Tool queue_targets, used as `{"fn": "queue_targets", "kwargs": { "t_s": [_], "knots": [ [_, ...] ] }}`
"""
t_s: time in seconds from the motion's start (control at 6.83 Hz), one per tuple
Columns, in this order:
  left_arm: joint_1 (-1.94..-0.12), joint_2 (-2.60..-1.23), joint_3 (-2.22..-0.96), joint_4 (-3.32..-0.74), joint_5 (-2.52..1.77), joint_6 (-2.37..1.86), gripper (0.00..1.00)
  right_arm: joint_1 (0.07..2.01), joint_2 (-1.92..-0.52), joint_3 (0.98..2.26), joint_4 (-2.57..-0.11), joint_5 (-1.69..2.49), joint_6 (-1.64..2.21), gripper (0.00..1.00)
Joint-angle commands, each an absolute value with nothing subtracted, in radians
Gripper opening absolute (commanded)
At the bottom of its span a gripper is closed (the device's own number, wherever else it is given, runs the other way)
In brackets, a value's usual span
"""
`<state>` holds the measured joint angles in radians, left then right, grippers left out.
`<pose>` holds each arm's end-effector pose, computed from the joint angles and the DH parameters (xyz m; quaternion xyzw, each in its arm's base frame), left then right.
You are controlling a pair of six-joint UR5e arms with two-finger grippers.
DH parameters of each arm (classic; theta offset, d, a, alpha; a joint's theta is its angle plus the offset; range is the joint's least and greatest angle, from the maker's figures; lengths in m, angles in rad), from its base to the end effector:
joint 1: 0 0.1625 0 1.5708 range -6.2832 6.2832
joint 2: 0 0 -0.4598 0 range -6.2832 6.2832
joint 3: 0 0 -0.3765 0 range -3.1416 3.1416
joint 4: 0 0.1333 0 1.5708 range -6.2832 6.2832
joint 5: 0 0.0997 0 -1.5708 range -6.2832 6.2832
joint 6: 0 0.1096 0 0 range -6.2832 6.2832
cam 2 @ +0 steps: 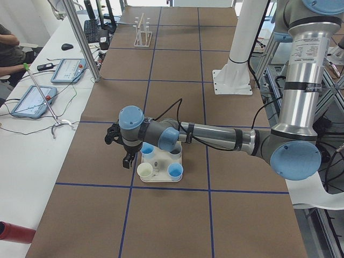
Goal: Transfer IKEA cup to right arm and place on rack
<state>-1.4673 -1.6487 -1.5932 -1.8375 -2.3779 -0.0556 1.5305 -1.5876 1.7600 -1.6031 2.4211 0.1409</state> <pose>0.0010 -0.5334 0.6182 0.1366 0.3982 0.0933 0.9023 0.0319 -0.4737 0.6153 0.0263 -0.4155 0.0169 0.9090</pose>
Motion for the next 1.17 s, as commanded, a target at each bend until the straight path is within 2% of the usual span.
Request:
{"fn": "queue_targets", "kwargs": {
  "t_s": [0.0,0.59,1.02],
  "knots": [
    [-1.466,-1.693,-1.58,-1.881,-2.384,-0.06,1.0,1.52,-1.522,1.779,-1.605,2.418,0.141,1.0],
    [-1.45,-1.709,-1.528,-1.902,-2.378,-0.06,1.0,1.474,-1.5,1.796,-1.598,2.416,0.195,1.0],
    [-1.444,-1.663,-1.361,-2.139,-2.373,-0.186,1.0,1.421,-1.488,1.822,-1.6,2.424,0.29,1.0]
  ]
}}
